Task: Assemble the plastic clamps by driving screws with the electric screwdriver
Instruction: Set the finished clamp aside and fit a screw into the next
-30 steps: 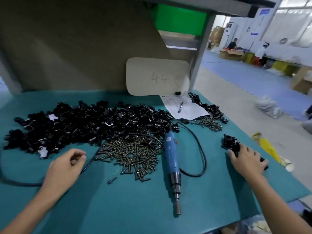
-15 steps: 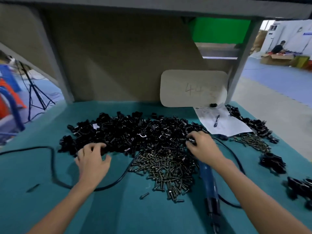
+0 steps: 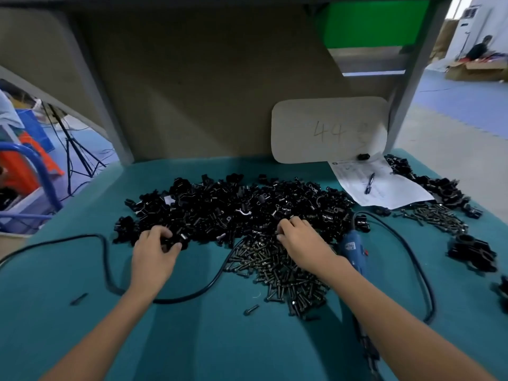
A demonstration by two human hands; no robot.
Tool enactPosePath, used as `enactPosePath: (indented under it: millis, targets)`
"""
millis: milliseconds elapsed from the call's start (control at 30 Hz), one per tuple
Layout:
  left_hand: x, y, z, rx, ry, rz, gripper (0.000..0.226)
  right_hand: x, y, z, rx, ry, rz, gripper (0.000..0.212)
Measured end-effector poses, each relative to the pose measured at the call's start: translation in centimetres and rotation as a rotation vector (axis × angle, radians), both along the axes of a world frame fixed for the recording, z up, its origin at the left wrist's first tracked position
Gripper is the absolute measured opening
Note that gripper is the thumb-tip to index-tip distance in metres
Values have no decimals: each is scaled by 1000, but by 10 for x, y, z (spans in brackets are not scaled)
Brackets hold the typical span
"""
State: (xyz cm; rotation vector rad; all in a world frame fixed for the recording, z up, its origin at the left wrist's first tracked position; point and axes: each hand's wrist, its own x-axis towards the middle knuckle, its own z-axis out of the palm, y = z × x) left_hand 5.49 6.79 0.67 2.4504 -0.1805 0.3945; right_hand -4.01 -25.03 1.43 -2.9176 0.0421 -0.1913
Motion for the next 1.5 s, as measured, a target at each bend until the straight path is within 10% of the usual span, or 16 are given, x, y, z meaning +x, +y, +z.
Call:
enactPosePath:
  millis: [133, 300, 400, 600, 867, 1067, 1500]
  targets:
    - [11, -7, 10, 279, 84, -9, 58, 2, 6, 2, -13, 106, -24, 35]
    - [15, -7, 19, 303, 83, -44, 42, -2, 18, 9, 120, -80, -84, 32]
    - [3, -8, 24, -16, 41, -141, 21, -17, 21, 19, 618, -183, -250, 37]
    - [-29, -31, 52, -1044, 705, -221, 10, -58, 55, 28, 1891, -33, -284, 50]
    - [-90, -43, 44, -1162, 1081, -394, 48, -92, 100, 9, 1870, 116, -422, 59]
    - [-117, -53, 51, -1021, 863, -514, 29, -108, 99, 21, 1746, 59, -199, 18]
    - [-153, -56, 68, -579, 530, -638, 34, -136, 94, 29, 1778, -57, -106, 13]
